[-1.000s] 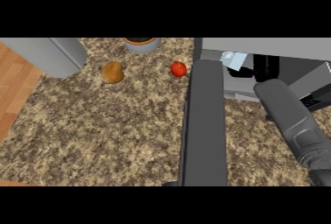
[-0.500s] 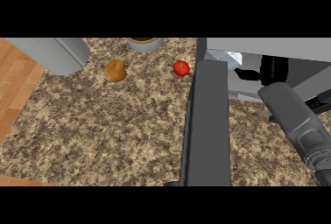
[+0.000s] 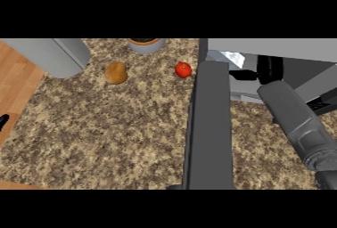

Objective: Pick up the milk, place it into the microwave and close the microwave

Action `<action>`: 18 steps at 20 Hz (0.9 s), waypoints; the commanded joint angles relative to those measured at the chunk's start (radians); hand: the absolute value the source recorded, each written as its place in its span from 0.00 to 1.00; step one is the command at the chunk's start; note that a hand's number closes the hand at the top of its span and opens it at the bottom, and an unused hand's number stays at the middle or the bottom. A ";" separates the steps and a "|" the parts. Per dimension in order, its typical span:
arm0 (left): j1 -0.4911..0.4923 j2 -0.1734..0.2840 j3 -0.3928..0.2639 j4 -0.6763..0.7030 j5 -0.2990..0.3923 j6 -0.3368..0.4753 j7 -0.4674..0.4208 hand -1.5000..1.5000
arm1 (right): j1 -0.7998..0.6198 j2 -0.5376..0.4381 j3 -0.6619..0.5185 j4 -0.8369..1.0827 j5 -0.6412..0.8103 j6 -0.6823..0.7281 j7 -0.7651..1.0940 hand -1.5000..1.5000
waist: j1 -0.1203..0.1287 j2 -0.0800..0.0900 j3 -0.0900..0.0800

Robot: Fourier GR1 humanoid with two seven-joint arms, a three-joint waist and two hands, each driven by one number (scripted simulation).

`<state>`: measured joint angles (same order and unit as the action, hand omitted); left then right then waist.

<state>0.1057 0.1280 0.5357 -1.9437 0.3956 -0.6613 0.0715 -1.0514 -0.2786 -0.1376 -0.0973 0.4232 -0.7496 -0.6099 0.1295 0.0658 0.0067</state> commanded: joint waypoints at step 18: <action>-0.039 -0.085 -0.209 0.004 -0.052 -0.066 0.015 1.00 | 0.141 0.091 -0.228 -0.034 -0.251 0.464 -0.276 0.00 | -0.074 -0.038 -0.002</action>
<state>0.0823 0.0708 0.3810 -1.9245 0.3546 -0.7412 0.0560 -0.9525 -0.2102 -0.3313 -0.1360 0.2102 -0.3481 -0.8404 0.0639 0.0315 0.0043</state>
